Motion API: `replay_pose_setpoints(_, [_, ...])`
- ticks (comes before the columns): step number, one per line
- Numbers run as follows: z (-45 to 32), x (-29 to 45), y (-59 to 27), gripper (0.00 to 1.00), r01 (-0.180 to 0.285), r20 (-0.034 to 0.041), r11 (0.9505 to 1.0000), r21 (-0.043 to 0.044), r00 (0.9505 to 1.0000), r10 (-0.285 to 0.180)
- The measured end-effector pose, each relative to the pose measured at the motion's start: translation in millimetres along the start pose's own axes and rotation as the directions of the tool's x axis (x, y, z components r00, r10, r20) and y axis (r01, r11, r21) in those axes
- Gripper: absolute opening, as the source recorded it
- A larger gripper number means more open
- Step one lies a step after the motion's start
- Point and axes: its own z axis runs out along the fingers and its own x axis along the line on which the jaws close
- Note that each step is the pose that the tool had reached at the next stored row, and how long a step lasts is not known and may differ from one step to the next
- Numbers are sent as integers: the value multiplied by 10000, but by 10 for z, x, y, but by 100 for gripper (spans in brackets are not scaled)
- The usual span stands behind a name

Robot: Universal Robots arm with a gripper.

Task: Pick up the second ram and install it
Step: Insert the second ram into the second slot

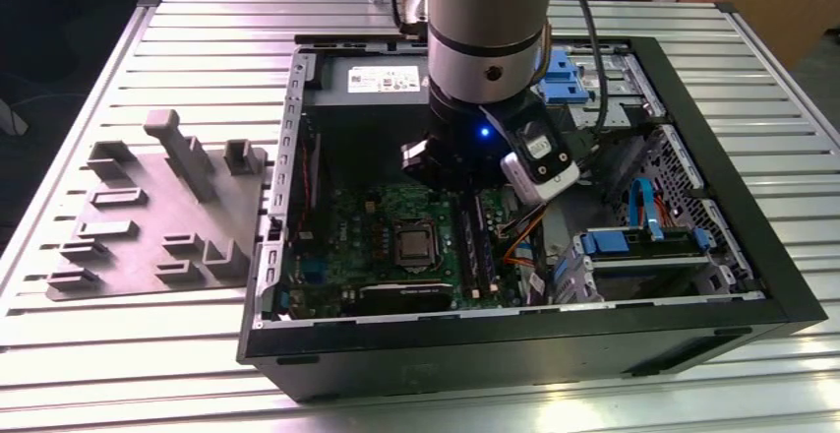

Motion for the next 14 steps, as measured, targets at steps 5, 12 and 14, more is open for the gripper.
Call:
replay_pose_setpoints(5, [85, 6, 0, 12, 0, 0, 10000, 0, 10000, 0])
replay_pose_setpoints(12, [163, -20, 5, 12, -1, 0, 10000, 0, 10000, 1])
replay_pose_setpoints(14, [197, -20, 5, 12, 0, 0, 10000, 0, 10000, 0])
